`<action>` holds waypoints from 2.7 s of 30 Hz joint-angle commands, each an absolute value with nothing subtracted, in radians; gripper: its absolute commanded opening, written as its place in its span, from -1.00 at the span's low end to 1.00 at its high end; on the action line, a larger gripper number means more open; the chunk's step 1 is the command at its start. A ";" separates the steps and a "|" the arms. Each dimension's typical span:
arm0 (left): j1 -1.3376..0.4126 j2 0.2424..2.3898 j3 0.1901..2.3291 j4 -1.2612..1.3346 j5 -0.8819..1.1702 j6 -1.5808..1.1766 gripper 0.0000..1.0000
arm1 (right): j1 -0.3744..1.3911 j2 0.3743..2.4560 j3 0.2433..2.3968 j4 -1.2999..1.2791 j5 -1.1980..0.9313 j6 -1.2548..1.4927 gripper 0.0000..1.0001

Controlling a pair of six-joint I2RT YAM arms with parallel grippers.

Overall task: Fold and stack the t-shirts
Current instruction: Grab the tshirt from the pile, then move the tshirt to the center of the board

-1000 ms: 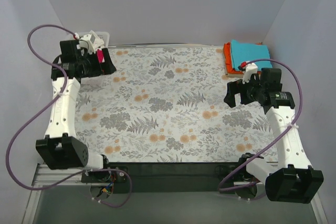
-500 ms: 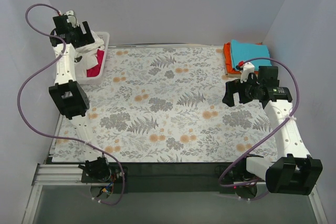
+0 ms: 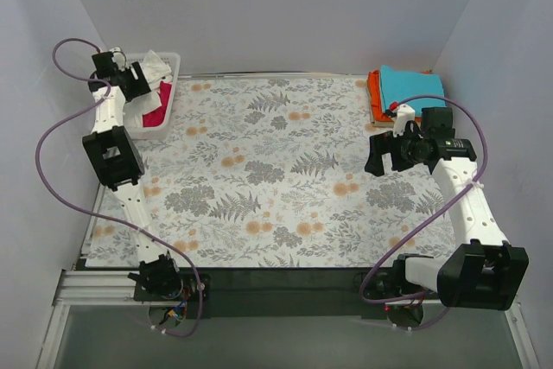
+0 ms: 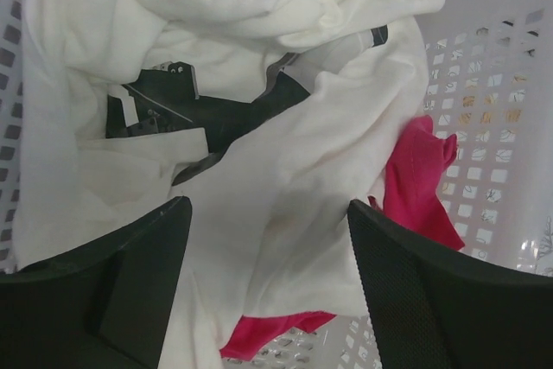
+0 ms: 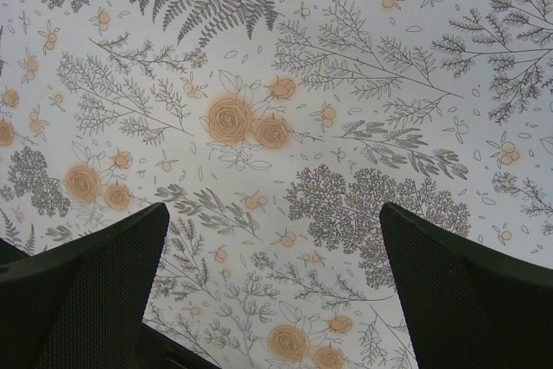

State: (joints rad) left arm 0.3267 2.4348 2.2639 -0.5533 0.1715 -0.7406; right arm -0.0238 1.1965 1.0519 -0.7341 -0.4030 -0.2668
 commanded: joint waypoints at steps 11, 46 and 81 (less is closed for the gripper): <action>0.328 2.381 2.367 -0.466 0.132 -0.736 -0.94 | -0.021 1.187 1.085 -0.744 -0.413 -0.278 0.97; -0.061 1.591 2.218 -0.141 0.785 -1.291 -1.00 | -0.023 1.111 1.112 -0.744 -0.449 -0.270 0.97; -0.369 1.072 0.838 -0.762 0.574 -0.263 0.45 | 0.201 1.492 1.015 -0.623 -0.292 -0.385 0.44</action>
State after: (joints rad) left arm -0.2691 1.1065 0.8833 -0.7212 0.7288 -0.3866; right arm 0.1600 1.4574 1.0023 -0.7074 -0.3336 -0.4126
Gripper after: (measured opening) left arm 0.722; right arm 0.723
